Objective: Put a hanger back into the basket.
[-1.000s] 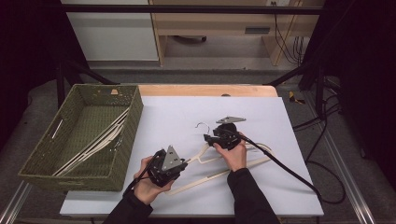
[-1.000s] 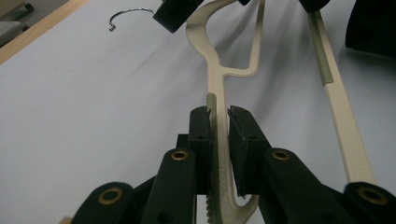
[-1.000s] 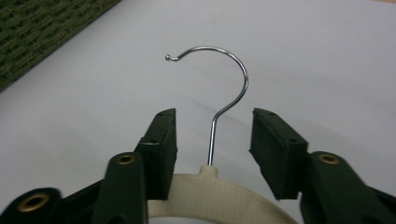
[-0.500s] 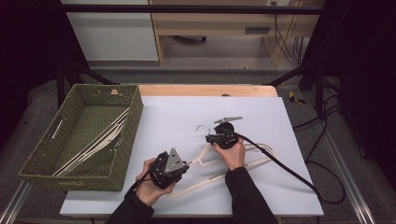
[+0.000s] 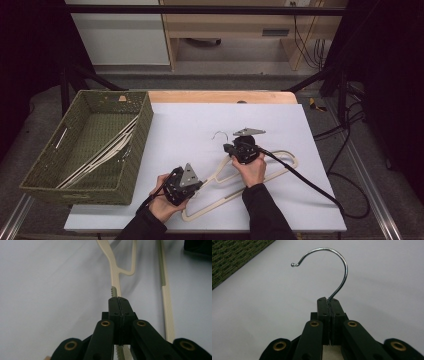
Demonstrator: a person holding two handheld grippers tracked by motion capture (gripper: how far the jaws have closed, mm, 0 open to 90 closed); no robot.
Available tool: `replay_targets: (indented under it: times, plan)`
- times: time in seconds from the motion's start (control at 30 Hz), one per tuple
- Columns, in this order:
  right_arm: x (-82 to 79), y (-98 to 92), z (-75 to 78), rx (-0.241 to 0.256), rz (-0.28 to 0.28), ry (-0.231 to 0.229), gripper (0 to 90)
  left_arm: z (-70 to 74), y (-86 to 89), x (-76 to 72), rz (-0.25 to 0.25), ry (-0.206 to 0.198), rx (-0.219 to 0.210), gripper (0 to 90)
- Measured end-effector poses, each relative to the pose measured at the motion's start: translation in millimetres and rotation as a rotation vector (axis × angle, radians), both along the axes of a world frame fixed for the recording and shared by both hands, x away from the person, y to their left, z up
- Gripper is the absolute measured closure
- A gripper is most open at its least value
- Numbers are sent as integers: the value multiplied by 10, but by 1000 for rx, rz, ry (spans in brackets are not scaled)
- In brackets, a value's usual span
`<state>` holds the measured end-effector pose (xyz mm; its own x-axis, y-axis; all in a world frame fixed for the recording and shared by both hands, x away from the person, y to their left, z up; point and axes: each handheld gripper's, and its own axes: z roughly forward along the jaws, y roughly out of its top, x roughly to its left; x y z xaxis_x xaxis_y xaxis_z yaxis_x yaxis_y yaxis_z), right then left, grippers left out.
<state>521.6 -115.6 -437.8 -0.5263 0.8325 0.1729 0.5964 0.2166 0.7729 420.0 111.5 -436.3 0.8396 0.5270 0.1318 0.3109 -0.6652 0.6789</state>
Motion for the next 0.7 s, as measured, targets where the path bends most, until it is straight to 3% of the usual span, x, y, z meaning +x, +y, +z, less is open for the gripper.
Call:
replay_targets:
  times: [0.1, 0.23, 0.37, 0.47, 0.57, 0.7]
  plan:
    - [-43, -31, -8, 16, 1, -11, 898, 28, -1, 15, 12, -2, -33, 838]
    - [-126, -40, 56, 33, 19, -52, 897, 99, 20, 109, 42, 3, -114, 625]
    - [-205, -54, 127, 55, 51, -96, 896, 144, -14, 285, 45, 59, -226, 431]
    - [-242, -62, 151, 56, 61, -108, 897, 143, -74, 349, 31, 89, -260, 400]
    - [-318, -77, 201, 65, 83, -135, 896, 130, -264, 426, 19, 133, -285, 404]
    - [-381, -93, 241, 73, 104, -167, 896, 108, -407, 482, 14, 158, -283, 522]
